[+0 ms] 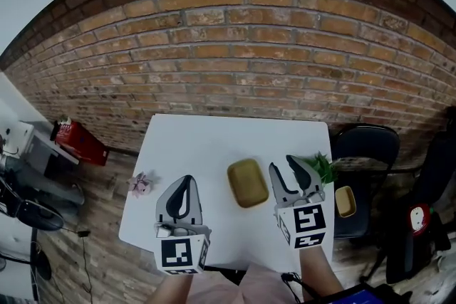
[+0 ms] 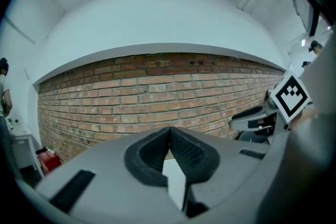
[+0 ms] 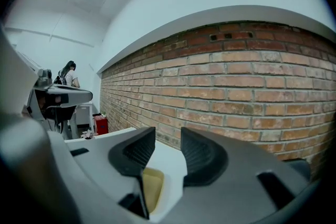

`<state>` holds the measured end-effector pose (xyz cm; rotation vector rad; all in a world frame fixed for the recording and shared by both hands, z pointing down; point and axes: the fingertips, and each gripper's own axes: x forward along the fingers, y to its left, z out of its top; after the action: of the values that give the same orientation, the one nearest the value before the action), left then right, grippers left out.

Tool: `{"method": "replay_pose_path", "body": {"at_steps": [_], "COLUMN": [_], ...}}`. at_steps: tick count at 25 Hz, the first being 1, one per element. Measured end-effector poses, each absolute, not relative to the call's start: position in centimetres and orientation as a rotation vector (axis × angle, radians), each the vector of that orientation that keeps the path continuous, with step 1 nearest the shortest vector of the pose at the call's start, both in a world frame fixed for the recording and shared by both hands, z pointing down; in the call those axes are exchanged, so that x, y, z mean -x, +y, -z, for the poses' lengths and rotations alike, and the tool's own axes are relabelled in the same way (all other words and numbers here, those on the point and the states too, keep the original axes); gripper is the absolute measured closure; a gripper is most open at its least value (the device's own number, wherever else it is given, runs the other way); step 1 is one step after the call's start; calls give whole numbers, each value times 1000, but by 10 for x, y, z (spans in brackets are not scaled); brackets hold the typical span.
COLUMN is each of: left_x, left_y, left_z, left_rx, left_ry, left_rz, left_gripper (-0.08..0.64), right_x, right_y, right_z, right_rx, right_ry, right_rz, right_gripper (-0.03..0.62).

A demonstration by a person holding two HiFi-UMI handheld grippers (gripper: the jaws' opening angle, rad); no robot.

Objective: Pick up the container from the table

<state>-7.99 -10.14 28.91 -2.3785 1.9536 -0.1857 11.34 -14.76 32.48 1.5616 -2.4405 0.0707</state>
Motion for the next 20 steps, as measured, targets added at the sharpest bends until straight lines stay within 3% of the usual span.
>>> {"method": "replay_pose_path", "body": {"at_steps": [20], "left_x": [128], "left_y": [-161], "left_z": [-371], "left_rx": [2471], "left_ry": [2101], "left_rz": [316], "left_gripper": [551], "right_x": [-88], "right_y": [-190], "right_z": [-443], "right_rx": [-1384], "right_ry": [-2275], "right_rz": [-296], "right_gripper": [436]}}
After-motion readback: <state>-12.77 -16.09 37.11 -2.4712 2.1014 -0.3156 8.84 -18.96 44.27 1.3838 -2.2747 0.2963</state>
